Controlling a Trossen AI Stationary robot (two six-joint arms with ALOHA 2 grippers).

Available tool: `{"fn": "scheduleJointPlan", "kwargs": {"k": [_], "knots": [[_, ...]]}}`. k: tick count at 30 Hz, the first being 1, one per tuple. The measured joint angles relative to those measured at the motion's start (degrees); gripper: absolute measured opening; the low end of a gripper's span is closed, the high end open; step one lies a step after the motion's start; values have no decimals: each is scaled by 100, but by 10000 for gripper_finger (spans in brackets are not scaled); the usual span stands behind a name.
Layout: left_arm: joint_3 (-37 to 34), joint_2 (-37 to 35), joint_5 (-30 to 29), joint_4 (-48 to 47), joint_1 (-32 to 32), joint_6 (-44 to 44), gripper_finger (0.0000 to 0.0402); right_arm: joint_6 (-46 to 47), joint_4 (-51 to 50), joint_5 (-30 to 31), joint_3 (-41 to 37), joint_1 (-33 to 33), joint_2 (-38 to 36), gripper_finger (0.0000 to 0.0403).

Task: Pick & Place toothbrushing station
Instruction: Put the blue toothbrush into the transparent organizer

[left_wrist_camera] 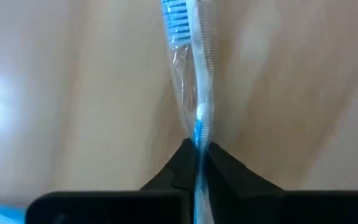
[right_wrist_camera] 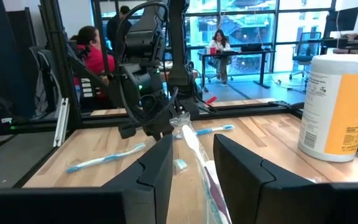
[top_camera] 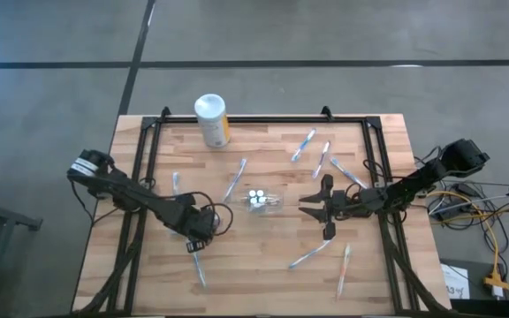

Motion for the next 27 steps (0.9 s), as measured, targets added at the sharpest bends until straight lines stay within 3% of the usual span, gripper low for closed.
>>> {"fn": "scheduleJointPlan", "kwargs": {"k": [7, 11, 15, 17, 20, 24, 27], "knots": [[217, -745, -1436, 122, -86, -150, 10, 0, 0, 1, -2, 0, 0, 116], [250, -1237, -2533, 755, -217, -62, 9, -2, 0, 0, -2, 1, 2, 119], [207, -1590, -3731, 1730, -438, 587, 1, -2, 2, -2, -2, 2, 2, 114], [85, -1702, -4352, 2578, -528, 1188, 1, 0, 0, -15, -2, 2, 2, 111], [-255, -1728, -4761, 4246, -557, 2399, 1, -2, 9, -96, -2, 2, 2, 108], [-1065, -1563, -4783, 7372, -489, 3877, 0, -4, 15, -108, 2, 2, 2, 107], [-1863, -1198, -4636, 9857, -417, 4340, 0, -47, 17, -113, 13, 2, 2, 111]]}}
